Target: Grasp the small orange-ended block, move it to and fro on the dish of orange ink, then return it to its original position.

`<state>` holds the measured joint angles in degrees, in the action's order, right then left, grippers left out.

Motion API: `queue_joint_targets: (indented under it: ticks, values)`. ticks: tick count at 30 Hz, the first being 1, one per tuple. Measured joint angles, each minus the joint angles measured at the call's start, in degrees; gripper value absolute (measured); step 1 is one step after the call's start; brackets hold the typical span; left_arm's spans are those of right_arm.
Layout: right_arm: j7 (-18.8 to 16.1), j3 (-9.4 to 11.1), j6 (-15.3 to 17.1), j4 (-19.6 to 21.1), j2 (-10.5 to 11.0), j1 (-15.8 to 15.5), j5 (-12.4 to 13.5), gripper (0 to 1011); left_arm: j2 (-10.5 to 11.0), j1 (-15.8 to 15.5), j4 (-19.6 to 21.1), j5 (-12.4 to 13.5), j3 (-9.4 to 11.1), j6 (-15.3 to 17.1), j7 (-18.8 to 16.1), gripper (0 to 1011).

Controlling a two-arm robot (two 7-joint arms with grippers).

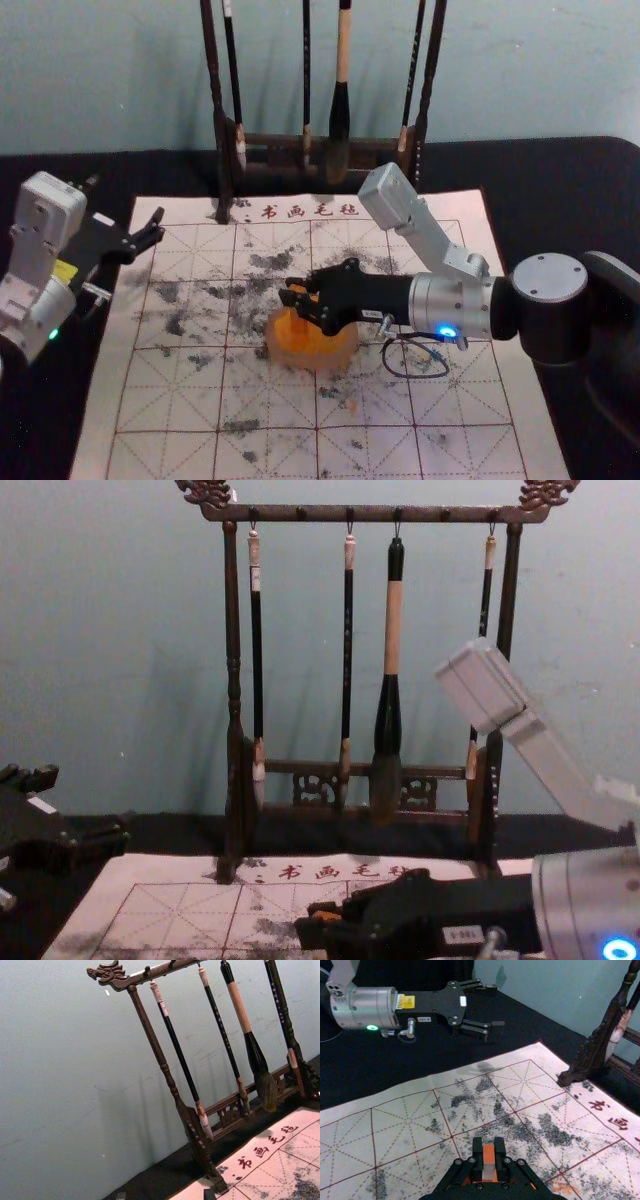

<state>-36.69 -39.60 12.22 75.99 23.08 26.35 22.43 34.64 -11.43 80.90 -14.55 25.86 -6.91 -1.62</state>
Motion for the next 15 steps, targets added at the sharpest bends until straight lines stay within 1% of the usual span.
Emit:
queue_joint_targets:
  ticks: [8, 15]
  values:
    - [0.56, 0.21, -0.23, -1.44, -0.85, 0.66, -0.2, 126, 0.0, 0.0, 0.0, 0.0, 0.0, 0.0, 0.0, 1001]
    - [0.82, 0.67, -0.43, -1.87, -1.01, 0.9, -0.16, 126, 0.0, 0.0, 0.0, 0.0, 0.0, 0.0, 0.0, 1001]
